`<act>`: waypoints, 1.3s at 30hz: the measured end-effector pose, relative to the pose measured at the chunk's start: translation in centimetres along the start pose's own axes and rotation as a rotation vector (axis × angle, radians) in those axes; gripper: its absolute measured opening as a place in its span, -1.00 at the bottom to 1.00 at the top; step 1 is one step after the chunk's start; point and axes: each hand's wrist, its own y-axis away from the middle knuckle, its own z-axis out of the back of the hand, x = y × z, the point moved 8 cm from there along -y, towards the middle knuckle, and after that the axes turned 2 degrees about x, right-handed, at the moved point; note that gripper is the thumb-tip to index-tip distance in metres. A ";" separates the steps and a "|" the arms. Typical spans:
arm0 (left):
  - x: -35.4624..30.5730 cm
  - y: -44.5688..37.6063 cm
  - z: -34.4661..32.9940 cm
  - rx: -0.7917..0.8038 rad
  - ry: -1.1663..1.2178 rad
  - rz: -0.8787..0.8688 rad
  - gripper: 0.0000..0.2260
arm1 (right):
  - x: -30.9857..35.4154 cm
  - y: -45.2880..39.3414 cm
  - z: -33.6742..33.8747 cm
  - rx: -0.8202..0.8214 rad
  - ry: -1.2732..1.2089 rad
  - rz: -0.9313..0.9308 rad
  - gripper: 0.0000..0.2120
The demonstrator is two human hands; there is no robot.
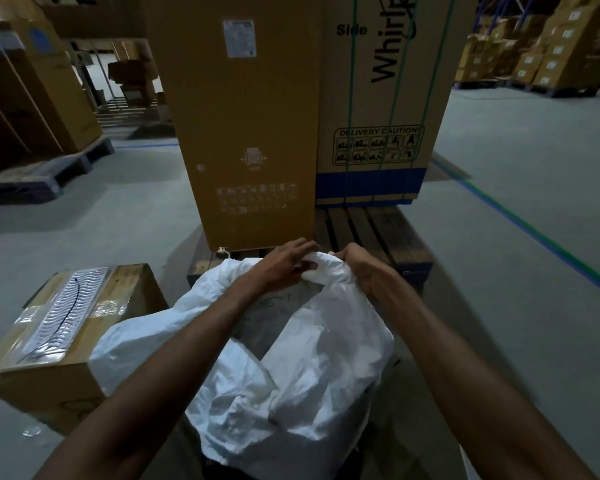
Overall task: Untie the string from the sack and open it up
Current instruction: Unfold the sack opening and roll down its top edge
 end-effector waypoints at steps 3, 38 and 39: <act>0.9 -0.1 -0.4 -0.022 0.144 0.164 -0.81 | 0.9 0.6 -1.0 0.047 0.083 0.142 -0.65; 4.2 -3.3 -1.8 -0.017 0.142 0.631 -0.69 | -7.2 2.2 2.6 -0.178 0.108 -0.026 -0.36; 4.4 -3.2 -2.1 -0.015 0.193 0.633 -0.72 | -7.6 1.9 2.6 -0.187 0.040 -0.050 -0.31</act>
